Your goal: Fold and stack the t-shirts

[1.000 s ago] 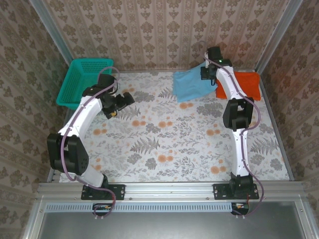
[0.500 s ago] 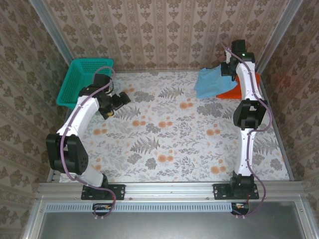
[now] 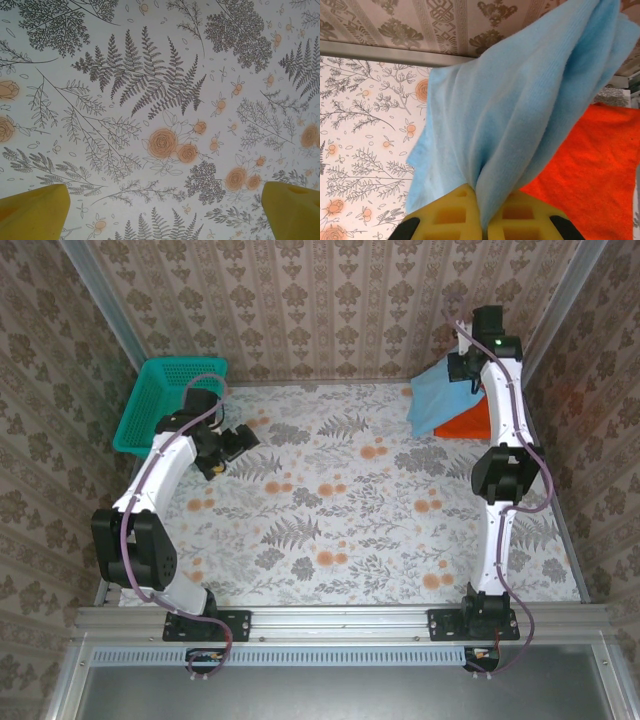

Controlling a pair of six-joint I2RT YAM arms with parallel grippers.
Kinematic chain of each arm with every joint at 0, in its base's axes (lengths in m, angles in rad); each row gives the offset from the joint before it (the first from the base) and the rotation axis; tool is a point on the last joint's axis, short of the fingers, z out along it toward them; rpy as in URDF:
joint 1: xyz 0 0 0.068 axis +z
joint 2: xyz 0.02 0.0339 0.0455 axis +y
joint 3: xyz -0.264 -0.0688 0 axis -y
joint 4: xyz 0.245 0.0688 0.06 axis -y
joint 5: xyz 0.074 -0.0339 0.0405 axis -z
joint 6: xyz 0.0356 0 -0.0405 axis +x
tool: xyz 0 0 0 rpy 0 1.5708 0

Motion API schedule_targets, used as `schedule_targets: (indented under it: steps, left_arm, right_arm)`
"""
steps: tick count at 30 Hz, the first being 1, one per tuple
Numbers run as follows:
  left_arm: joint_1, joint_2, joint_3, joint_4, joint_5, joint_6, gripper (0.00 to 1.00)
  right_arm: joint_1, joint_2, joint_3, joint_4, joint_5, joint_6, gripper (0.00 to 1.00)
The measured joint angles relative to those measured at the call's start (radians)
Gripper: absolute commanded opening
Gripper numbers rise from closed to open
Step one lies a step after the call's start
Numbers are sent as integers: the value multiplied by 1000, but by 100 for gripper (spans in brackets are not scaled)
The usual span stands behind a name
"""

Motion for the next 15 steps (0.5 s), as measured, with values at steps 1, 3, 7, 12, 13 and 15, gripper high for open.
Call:
schedule_targets:
  steps: [1, 3, 7, 12, 13, 15]
  left_arm:
    - [1, 0, 0, 0, 0, 0, 100]
    - [1, 0, 0, 0, 0, 0, 100]
    - [1, 0, 0, 0, 0, 0, 100]
    - [1, 0, 0, 0, 0, 0, 100]
    - [1, 0, 0, 0, 0, 0, 100]
    - [1, 0, 0, 0, 0, 0, 100]
  right_arm:
    - [-5, -2, 0, -1, 0, -2, 0]
    - [-17, -6, 0, -6, -1, -8, 0]
    - [-41, -8, -1, -8, -1, -12, 0]
    - [-72, -8, -5, -9, -10, -12, 0]
    - [-80, -8, -5, -9, -14, -12, 0]
    - [-94, -8, -5, -9, -21, -11, 0]
